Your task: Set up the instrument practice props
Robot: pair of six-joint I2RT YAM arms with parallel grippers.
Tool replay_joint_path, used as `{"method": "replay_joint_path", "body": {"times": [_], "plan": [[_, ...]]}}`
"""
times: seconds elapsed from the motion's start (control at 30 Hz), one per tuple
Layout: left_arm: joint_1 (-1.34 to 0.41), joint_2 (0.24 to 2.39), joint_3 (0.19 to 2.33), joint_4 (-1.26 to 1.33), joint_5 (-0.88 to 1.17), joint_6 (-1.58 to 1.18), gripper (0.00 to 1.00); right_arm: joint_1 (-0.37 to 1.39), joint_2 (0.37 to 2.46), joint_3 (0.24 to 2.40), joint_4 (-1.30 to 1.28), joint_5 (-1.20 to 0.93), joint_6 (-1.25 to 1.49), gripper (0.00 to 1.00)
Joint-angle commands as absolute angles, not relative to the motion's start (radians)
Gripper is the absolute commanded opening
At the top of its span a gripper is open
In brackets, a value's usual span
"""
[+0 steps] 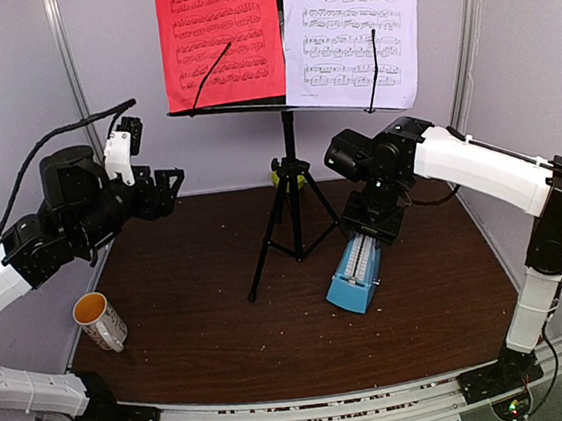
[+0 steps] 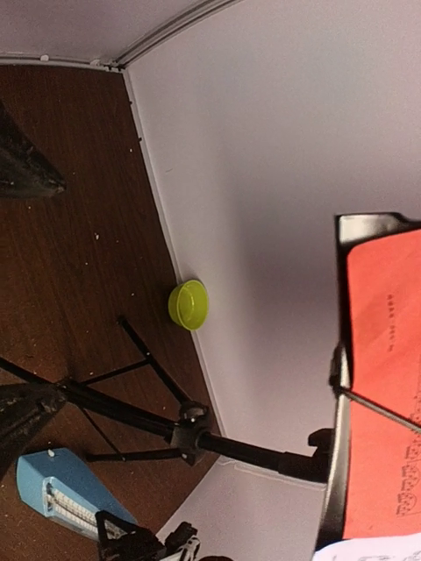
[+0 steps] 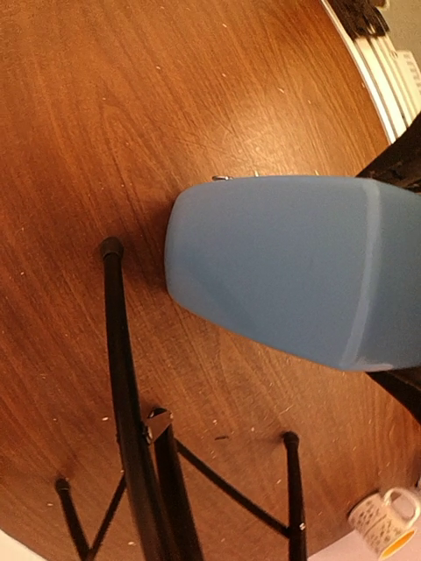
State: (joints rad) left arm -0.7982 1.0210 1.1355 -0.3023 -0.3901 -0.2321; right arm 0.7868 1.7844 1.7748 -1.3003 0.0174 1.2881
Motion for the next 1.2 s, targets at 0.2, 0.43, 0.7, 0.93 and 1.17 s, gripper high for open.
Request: {"method": "replay_joint_path", "body": {"times": [0.2, 0.43, 0.7, 0.93, 1.17], "plan": [[-0.792, 0.979, 0.861, -0.047, 0.008, -0.053, 0.68, 0.778, 1.683, 1.713, -1.147, -0.088, 0.849, 0.48], [-0.807, 0.995, 0.679, 0.143, 0.089, -0.073, 0.61, 0.776, 1.594, 1.599, -1.002, -0.142, 0.583, 0.4], [-0.939, 1.183, 0.646, 0.171, 0.037, 0.005, 0.57, 0.779, 1.472, 1.432, -0.729, -0.282, 0.467, 0.35], [-1.054, 1.325, 0.628, 0.283, -0.019, 0.049, 0.55, 0.776, 1.434, 1.322, -0.589, -0.42, 0.419, 0.28], [-1.069, 1.43, 0.622, 0.36, 0.031, 0.05, 0.8, 0.776, 1.43, 1.293, -0.557, -0.507, 0.292, 0.23]]}}
